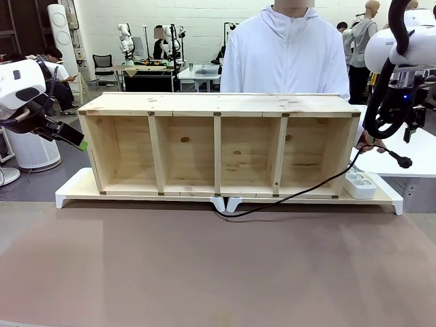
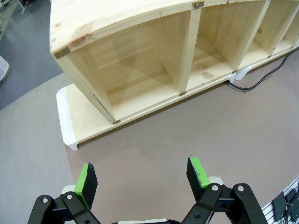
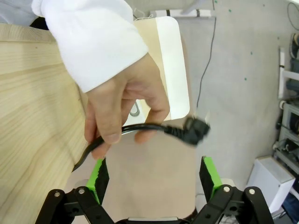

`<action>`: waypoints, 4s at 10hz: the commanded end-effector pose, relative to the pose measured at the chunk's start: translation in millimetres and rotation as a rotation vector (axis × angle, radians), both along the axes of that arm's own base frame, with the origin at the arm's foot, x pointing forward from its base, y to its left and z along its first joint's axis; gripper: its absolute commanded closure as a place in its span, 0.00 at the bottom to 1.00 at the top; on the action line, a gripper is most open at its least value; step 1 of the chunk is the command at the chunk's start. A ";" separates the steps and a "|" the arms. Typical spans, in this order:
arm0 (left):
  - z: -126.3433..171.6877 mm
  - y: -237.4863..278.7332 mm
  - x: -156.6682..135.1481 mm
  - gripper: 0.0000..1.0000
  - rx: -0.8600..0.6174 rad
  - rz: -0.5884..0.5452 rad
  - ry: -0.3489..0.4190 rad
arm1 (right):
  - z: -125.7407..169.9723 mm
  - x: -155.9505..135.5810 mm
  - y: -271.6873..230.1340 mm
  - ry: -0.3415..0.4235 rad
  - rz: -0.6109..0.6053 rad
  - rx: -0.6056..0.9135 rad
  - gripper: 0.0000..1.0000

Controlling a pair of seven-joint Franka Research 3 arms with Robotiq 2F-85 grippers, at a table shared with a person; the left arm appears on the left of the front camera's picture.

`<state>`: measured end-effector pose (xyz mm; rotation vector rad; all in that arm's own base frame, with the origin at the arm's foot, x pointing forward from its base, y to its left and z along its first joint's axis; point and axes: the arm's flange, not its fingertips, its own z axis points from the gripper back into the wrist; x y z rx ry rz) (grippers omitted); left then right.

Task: Perform cable management.
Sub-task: Release the Power Cable when the human grasps it.

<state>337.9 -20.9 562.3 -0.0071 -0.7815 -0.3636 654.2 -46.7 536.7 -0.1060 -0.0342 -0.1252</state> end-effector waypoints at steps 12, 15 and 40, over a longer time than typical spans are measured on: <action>-0.4 -0.4 0.3 0.00 -0.014 0.011 0.005 | -1.0 -0.3 0.0 0.004 -0.002 0.003 0.00; -0.4 -0.4 0.3 0.00 -0.014 0.011 0.005 | -1.0 -0.3 0.0 0.004 -0.002 0.003 0.00; -0.4 -0.4 0.3 0.00 -0.014 0.011 0.005 | -1.0 -0.3 0.0 0.004 -0.002 0.003 0.00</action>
